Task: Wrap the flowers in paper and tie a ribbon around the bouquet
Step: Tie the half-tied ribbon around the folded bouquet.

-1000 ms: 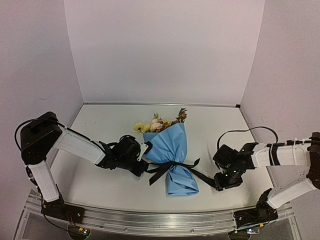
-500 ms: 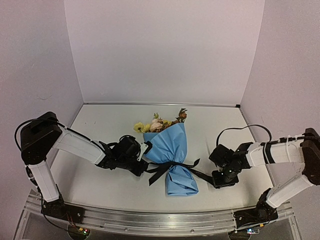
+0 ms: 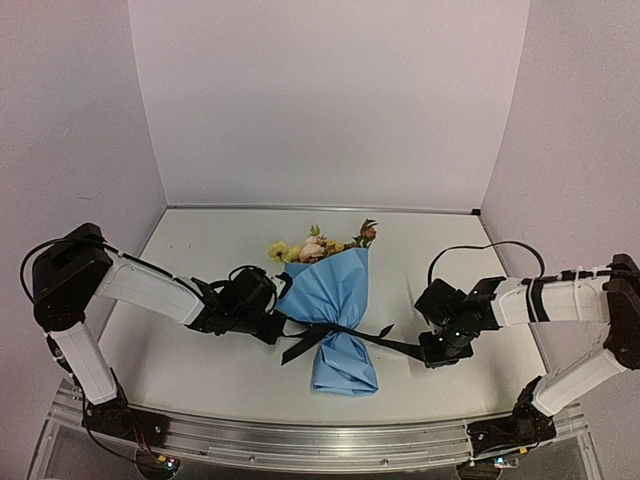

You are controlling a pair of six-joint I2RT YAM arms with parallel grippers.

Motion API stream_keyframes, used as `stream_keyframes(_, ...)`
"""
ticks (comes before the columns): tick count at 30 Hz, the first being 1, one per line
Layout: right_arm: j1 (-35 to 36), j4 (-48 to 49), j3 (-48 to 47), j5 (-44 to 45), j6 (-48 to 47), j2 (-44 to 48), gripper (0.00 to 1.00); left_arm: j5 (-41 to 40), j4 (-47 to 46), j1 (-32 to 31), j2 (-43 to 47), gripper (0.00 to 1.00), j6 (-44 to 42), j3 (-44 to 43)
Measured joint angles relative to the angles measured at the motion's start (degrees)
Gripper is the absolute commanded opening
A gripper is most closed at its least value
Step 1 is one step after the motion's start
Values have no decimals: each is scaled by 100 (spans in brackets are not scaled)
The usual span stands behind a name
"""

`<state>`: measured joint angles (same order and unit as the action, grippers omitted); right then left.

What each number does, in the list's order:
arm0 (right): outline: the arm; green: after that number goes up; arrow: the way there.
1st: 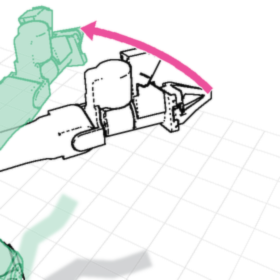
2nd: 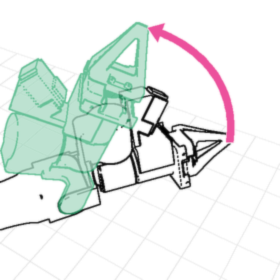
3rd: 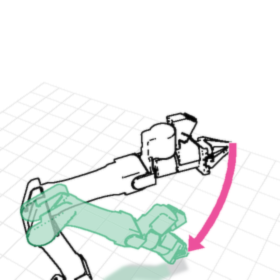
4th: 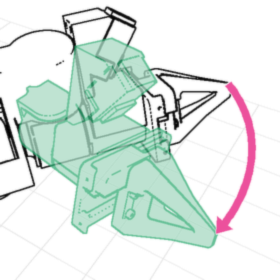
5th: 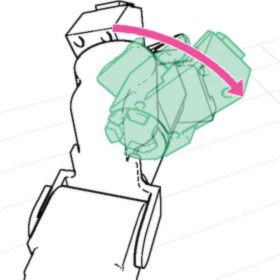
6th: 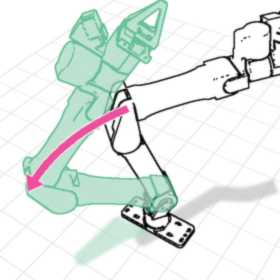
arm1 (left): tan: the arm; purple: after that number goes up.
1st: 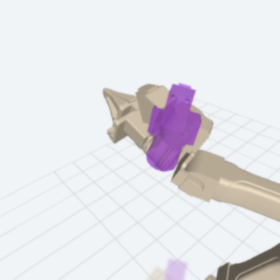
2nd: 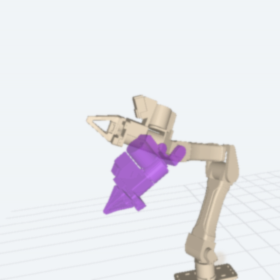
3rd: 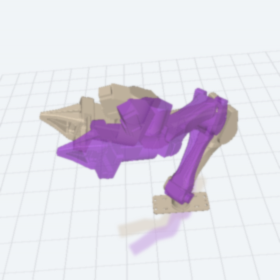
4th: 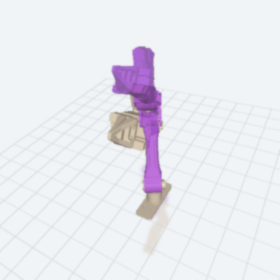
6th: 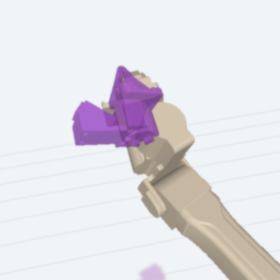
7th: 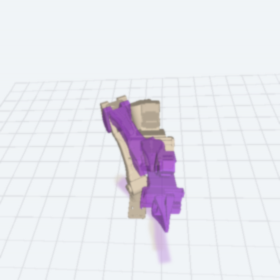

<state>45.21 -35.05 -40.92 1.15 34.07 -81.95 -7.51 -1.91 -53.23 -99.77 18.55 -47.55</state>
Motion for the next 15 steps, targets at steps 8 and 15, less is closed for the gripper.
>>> stream_keyframes(8,2,-50,-132,-6,-82,-109,0,-501,685,45,0,0,533,-103)
stream_keyframes(15,6,-52,-135,-6,-12,-120,0,-689,908,52,0,0,879,-199)
